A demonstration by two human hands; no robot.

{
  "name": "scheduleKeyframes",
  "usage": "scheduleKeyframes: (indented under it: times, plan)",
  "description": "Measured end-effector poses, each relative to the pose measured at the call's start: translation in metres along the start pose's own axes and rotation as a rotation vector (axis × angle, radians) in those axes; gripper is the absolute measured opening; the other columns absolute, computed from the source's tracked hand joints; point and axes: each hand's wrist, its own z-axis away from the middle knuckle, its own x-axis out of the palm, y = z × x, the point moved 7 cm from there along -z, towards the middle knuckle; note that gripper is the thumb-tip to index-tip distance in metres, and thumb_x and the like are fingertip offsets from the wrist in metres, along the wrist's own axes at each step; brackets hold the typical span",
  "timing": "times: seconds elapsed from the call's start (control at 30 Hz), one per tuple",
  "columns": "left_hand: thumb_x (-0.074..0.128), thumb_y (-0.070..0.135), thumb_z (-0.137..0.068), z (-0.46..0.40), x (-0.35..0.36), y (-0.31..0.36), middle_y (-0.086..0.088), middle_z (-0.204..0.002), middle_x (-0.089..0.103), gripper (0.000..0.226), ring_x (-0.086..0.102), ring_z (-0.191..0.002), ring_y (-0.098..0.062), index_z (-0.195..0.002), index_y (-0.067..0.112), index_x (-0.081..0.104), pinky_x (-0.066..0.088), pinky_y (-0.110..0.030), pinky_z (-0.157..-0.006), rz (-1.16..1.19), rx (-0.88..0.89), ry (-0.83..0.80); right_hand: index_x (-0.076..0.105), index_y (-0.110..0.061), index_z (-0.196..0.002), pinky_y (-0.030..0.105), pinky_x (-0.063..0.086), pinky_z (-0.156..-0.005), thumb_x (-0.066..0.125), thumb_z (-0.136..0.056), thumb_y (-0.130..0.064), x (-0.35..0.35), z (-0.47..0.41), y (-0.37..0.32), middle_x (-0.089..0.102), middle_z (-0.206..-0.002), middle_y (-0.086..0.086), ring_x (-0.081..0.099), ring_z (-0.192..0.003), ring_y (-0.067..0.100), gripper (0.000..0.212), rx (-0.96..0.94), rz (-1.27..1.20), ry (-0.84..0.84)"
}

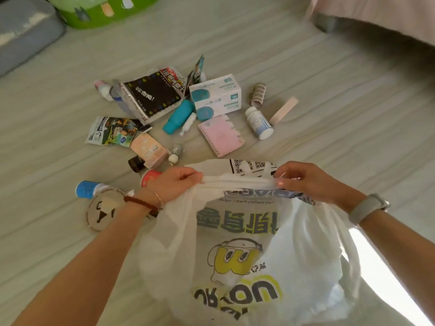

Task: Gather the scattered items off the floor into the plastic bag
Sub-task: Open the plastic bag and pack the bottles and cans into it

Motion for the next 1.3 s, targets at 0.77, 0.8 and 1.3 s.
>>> scheduleKeyframes:
  times: [0.77, 0.8, 1.3]
  plan:
    - [0.04, 0.062, -0.084, -0.029, 0.084, -0.042, -0.01, -0.155, 0.003, 0.082, 0.012, -0.14, -0.038, -0.143, 0.031, -0.007, 0.027, -0.051, -0.107, -0.848, 0.063, 0.127, 0.062, -0.008, -0.108, 0.047, 0.048, -0.078, 0.076, -0.062, -0.041, 0.05, -0.016, 0.021, 0.063, -0.104, 0.01, 0.059, -0.096, 0.032, 0.058, -0.164, 1.506, 0.419]
    - [0.043, 0.06, -0.084, -0.032, 0.083, -0.043, -0.01, -0.155, 0.001, 0.083, 0.008, -0.14, -0.039, -0.144, 0.03, -0.006, 0.021, -0.053, -0.109, -0.87, 0.051, 0.135, 0.064, -0.009, -0.102, 0.044, 0.048, -0.076, 0.079, -0.06, -0.034, 0.052, -0.019, 0.021, 0.064, -0.099, 0.008, 0.06, -0.092, 0.031, 0.052, -0.176, 1.511, 0.429]
    - [0.046, 0.031, -0.092, -0.011, 0.075, -0.063, 0.002, -0.071, 0.048, 0.021, 0.045, -0.067, -0.013, -0.084, 0.012, 0.053, 0.038, -0.023, -0.061, 0.12, 0.016, 0.281, 0.046, -0.017, -0.106, 0.029, 0.037, -0.062, 0.028, -0.096, -0.035, 0.025, -0.007, 0.066, 0.064, -0.092, 0.01, 0.052, -0.068, 0.025, 0.027, -0.017, 0.784, 0.285]
